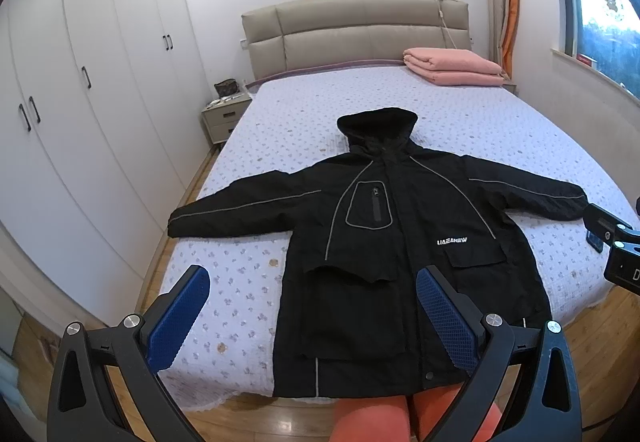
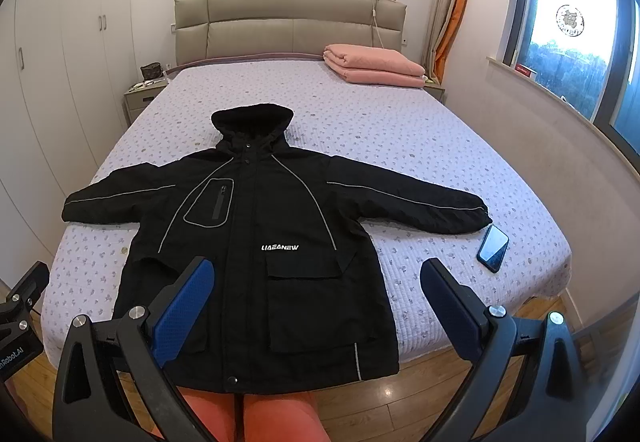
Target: Fold large clothes
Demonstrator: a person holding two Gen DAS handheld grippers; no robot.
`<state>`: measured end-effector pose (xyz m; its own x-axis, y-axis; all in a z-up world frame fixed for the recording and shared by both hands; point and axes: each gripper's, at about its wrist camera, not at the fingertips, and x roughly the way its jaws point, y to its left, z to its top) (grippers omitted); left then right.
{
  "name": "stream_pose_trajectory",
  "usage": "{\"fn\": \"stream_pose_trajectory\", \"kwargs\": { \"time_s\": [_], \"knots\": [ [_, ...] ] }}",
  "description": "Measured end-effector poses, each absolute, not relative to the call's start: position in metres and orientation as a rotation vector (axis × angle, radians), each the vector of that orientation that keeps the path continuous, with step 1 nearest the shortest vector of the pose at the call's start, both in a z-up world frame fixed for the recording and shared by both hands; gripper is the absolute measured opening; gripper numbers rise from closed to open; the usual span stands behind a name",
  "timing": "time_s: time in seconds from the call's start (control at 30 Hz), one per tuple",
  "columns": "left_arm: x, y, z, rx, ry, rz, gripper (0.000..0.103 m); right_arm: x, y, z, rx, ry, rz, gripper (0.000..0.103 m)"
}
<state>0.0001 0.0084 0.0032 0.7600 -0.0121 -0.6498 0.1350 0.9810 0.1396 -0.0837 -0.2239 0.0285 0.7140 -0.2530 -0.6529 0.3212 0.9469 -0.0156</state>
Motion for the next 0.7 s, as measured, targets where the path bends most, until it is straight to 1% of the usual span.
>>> {"fn": "stream_pose_trajectory", "kwargs": {
  "time_s": [0.7],
  "knots": [
    [0.0005, 0.0114, -0.0019, 0.173, 0.714, -0.081, 0.103, -0.0851, -0.2178, 0.0250, 0.102, 0.719, -0.313, 0.103]
  ]
}}
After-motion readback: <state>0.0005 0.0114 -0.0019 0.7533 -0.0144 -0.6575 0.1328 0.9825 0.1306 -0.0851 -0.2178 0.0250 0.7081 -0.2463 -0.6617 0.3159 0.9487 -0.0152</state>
